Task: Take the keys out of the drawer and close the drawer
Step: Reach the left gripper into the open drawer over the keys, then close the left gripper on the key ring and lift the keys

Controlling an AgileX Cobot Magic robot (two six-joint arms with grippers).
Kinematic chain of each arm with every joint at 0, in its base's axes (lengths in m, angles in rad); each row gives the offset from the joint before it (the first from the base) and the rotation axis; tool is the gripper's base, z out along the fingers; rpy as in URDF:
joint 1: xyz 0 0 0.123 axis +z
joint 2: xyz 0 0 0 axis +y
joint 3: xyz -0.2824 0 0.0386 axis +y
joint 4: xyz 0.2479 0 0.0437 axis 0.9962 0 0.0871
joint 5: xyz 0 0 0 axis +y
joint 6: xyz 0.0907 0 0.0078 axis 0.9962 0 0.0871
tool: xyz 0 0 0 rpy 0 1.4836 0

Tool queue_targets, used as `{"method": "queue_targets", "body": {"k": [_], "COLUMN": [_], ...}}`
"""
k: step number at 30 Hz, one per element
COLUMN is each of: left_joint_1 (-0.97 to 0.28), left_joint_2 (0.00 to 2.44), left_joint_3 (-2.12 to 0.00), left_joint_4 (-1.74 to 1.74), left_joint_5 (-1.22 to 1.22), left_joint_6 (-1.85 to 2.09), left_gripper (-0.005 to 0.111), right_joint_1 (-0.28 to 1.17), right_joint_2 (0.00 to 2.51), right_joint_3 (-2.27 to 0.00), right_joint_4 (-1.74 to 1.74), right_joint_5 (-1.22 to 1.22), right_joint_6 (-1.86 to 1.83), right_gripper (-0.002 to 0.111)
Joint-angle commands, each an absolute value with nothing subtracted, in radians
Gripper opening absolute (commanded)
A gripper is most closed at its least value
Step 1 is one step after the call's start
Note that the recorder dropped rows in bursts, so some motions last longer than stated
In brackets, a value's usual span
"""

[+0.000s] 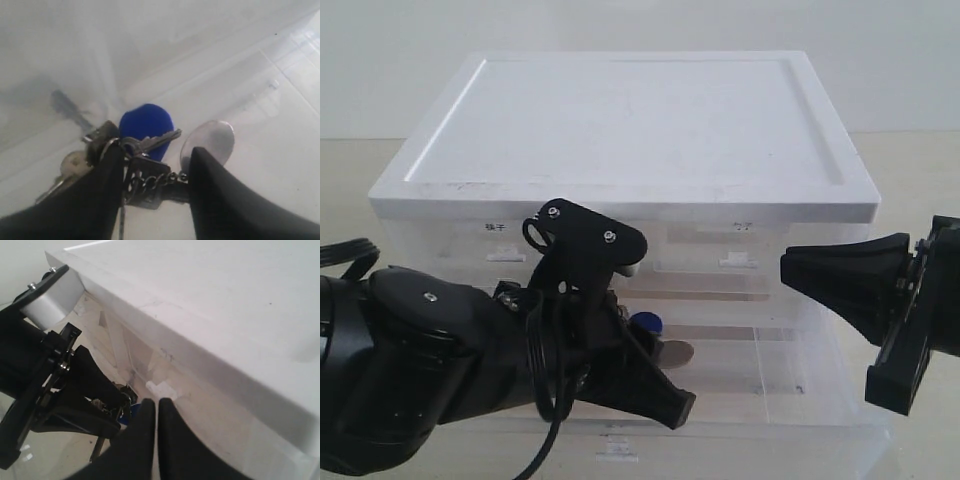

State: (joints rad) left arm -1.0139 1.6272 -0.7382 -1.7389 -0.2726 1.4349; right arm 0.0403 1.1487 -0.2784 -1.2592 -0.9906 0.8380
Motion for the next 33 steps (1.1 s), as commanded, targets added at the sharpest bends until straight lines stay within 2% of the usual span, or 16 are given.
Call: {"method": "queue_targets", "body": {"k": [1,13,15,16,17,18,21,26,28,30,31,33], "left_joint_1": [-1.007,-1.009,-1.009,-1.009,-1.009,-1.009,-1.009,-1.006,-1.006,-1.005,-1.005,-1.005], "left_joint_2": [1.636,1.446,1.465,1.490,1.511,1.537,1.602,1.689,1.695,1.695,1.691,1.684], "left_joint_3": [-0.742,-0.742,-0.735,-0.731,-0.729,-0.729,-0.729,-0.739,-0.742,-0.742,-0.742,-0.742], "left_joint_4": [-1.744,-1.744,-1.744,-1.744,-1.744,-1.744,-1.744,-1.744,-1.744,-1.744,-1.744,-1.744], "left_joint_5": [-0.231,-0.154,-0.099,-0.106,-0.134,-0.169,-0.181,-0.163,-0.169,-0.196,-0.211,-0.213], "left_joint_6": [1.474,1.501,1.488,1.488,1.470,1.433,1.426,1.425,1.425,1.433,1.465,1.496], "left_gripper": [0.005,0.005,0.019,0.044,0.063,0.073,0.066,0.067,0.062,0.033,0.010,0.005], "right_joint_1": [0.044,0.044,0.044,0.044,0.044,0.044,0.044,0.044,0.044,0.044,0.044,0.044], "right_joint_2": [1.149,1.149,1.149,1.149,1.149,1.149,1.149,1.149,1.149,1.149,1.149,1.149], "right_joint_3": [-0.279,-0.279,-0.279,-0.279,-0.279,-0.279,-0.279,-0.279,-0.279,-0.279,-0.279,-0.279], "right_joint_4": [-1.266,-1.266,-1.266,-1.266,-1.270,-1.270,-1.270,-1.270,-1.270,-1.270,-1.270,-1.270], "right_joint_5": [-0.991,-0.991,-0.991,-0.991,-0.991,-0.991,-0.991,-0.991,-0.991,-0.991,-0.991,-0.991], "right_joint_6": [0.840,0.840,0.840,0.840,0.844,0.846,0.848,0.848,0.848,0.851,0.851,0.851], "right_gripper": [0.000,0.000,0.000,0.000,0.000,0.000,0.000,0.000,0.000,0.000,0.000,0.000]}}
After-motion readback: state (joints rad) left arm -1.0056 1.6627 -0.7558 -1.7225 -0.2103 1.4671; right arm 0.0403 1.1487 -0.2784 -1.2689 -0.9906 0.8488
